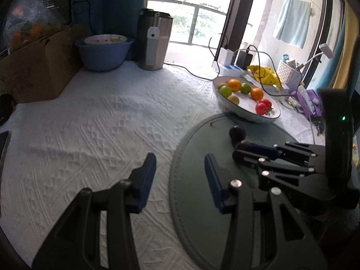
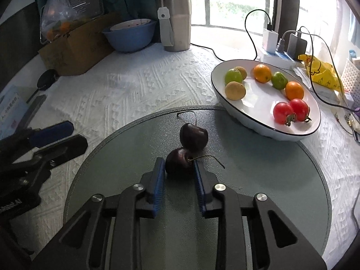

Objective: Organize fruits
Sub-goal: 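Grasp a dark cherry with the right gripper while the left gripper grasps another cherry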

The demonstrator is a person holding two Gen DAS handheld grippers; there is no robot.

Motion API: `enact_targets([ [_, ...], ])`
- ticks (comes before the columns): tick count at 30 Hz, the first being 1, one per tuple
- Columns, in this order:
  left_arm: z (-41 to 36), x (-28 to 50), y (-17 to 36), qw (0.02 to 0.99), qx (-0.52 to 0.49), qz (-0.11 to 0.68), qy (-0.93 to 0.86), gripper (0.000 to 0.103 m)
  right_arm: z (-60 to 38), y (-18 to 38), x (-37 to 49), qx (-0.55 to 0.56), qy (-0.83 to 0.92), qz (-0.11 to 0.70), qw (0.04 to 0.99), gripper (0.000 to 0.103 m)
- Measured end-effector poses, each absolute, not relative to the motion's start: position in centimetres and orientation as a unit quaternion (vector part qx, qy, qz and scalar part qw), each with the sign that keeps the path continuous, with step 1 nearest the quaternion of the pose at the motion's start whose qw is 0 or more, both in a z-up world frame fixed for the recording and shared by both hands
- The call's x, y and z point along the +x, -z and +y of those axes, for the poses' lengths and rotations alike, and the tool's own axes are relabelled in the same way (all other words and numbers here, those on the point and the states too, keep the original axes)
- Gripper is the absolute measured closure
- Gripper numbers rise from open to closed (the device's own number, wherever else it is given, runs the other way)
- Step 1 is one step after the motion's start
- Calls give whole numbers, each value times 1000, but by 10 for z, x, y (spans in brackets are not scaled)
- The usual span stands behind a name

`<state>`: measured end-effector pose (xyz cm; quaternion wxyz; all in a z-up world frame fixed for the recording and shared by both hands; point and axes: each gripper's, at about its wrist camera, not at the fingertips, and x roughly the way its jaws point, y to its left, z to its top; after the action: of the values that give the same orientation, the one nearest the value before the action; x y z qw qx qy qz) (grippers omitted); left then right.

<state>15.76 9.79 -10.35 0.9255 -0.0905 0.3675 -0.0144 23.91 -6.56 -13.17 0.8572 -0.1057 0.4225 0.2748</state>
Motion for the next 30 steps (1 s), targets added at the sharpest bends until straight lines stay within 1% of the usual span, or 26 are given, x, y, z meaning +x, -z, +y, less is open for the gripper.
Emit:
enact_targets([
  [10, 79, 171, 104, 923, -71, 378, 15, 57, -83, 127, 237, -91, -282, 415, 860, 76],
  [20, 43, 191, 101, 920, -50, 388, 37, 57, -125, 114, 241, -66, -267, 400, 874, 76],
  [30, 9, 229, 114, 904, -42, 424, 39, 57, -173, 110, 259, -39, -246, 397, 883, 76],
])
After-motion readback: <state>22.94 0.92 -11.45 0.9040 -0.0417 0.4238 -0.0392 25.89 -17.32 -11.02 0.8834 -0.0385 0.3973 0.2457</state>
